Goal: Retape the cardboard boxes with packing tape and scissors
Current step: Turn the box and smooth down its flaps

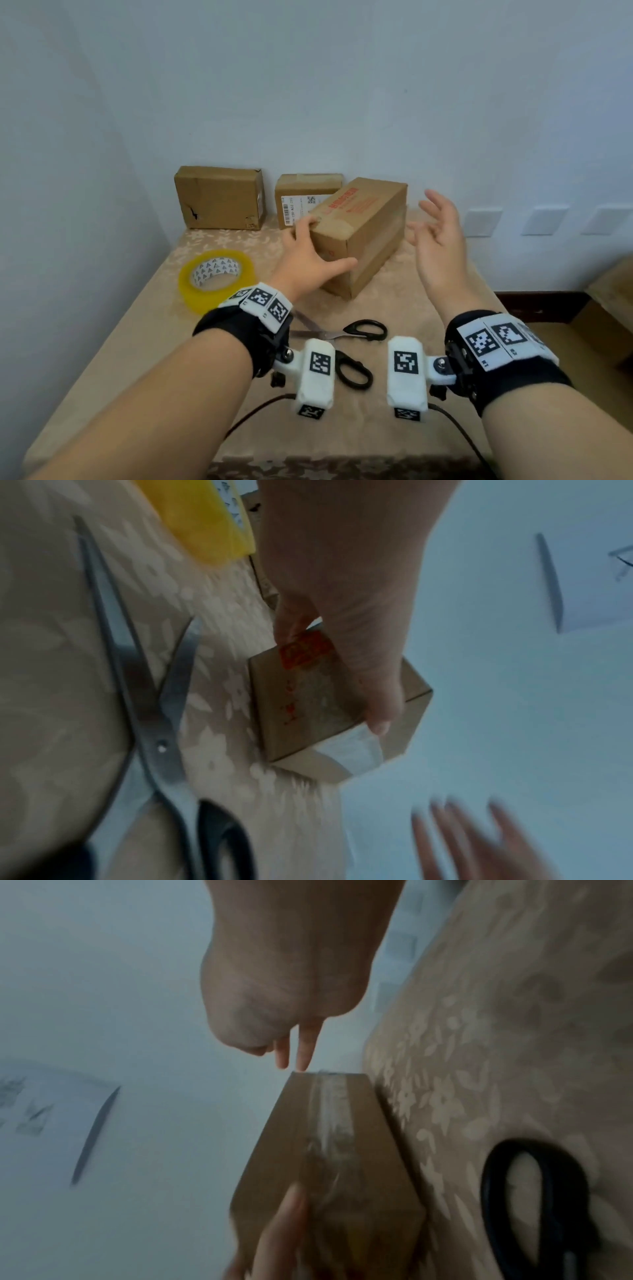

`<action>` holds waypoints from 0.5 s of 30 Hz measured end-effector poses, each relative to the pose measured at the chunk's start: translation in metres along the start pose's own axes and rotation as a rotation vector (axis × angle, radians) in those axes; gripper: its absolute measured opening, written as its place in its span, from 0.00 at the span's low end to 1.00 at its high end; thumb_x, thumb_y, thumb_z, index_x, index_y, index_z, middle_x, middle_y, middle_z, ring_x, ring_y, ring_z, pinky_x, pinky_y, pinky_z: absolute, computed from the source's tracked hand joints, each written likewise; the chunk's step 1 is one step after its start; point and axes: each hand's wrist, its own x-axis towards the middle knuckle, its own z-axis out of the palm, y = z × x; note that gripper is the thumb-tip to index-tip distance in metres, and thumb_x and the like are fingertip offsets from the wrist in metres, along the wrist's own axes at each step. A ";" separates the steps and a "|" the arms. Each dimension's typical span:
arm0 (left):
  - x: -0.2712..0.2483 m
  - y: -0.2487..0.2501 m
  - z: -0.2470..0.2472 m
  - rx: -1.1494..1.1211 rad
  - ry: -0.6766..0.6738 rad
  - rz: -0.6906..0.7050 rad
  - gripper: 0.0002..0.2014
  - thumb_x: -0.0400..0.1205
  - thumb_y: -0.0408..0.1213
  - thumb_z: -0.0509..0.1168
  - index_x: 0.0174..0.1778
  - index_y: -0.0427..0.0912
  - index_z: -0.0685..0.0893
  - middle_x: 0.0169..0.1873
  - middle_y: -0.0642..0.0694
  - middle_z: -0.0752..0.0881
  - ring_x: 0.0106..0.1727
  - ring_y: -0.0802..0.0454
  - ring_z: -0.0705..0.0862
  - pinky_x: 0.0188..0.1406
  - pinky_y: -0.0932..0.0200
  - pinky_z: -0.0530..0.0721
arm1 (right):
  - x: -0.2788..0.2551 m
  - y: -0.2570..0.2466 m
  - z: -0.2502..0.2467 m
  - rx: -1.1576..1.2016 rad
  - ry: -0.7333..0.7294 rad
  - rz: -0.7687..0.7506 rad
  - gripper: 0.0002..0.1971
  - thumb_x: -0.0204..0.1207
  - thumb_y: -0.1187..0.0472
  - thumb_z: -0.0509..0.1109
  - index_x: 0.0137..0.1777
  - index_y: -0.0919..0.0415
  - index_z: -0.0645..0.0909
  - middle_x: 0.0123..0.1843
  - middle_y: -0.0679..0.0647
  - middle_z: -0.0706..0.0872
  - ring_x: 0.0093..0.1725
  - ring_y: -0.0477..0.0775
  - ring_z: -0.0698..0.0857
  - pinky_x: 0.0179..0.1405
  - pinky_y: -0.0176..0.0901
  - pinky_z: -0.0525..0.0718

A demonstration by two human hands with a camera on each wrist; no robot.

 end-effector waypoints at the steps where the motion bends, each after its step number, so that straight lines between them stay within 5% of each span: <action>1: 0.001 -0.002 -0.006 -0.095 -0.003 -0.019 0.48 0.64 0.54 0.79 0.74 0.58 0.57 0.69 0.48 0.63 0.67 0.51 0.70 0.70 0.52 0.73 | 0.003 0.005 -0.007 -0.067 0.060 0.053 0.22 0.84 0.67 0.58 0.77 0.52 0.69 0.73 0.48 0.74 0.64 0.45 0.79 0.70 0.49 0.78; 6: -0.009 -0.013 -0.058 -0.453 -0.057 -0.092 0.23 0.78 0.41 0.66 0.67 0.54 0.69 0.60 0.49 0.80 0.55 0.51 0.83 0.46 0.59 0.82 | 0.001 0.017 -0.021 -0.137 -0.119 0.323 0.28 0.83 0.46 0.63 0.81 0.44 0.61 0.80 0.47 0.65 0.79 0.49 0.64 0.78 0.55 0.65; 10: -0.021 -0.020 -0.081 -0.537 -0.083 -0.151 0.18 0.80 0.38 0.56 0.67 0.56 0.73 0.50 0.50 0.83 0.45 0.52 0.84 0.38 0.60 0.83 | -0.003 0.006 -0.010 0.057 -0.298 0.388 0.27 0.73 0.34 0.68 0.70 0.42 0.74 0.69 0.42 0.79 0.67 0.46 0.78 0.73 0.51 0.71; 13: -0.025 -0.025 -0.081 -0.646 -0.033 -0.232 0.20 0.86 0.41 0.49 0.74 0.54 0.72 0.62 0.44 0.84 0.59 0.45 0.83 0.51 0.51 0.85 | -0.006 -0.007 0.000 0.196 -0.324 0.436 0.17 0.78 0.43 0.67 0.64 0.45 0.72 0.60 0.48 0.82 0.58 0.50 0.81 0.66 0.53 0.77; 15: -0.026 -0.022 -0.079 -0.721 0.029 -0.270 0.19 0.87 0.47 0.50 0.72 0.51 0.76 0.59 0.46 0.87 0.58 0.48 0.85 0.46 0.53 0.84 | -0.011 -0.015 0.005 0.202 -0.373 0.434 0.13 0.81 0.48 0.65 0.62 0.41 0.68 0.57 0.46 0.80 0.55 0.47 0.80 0.60 0.50 0.77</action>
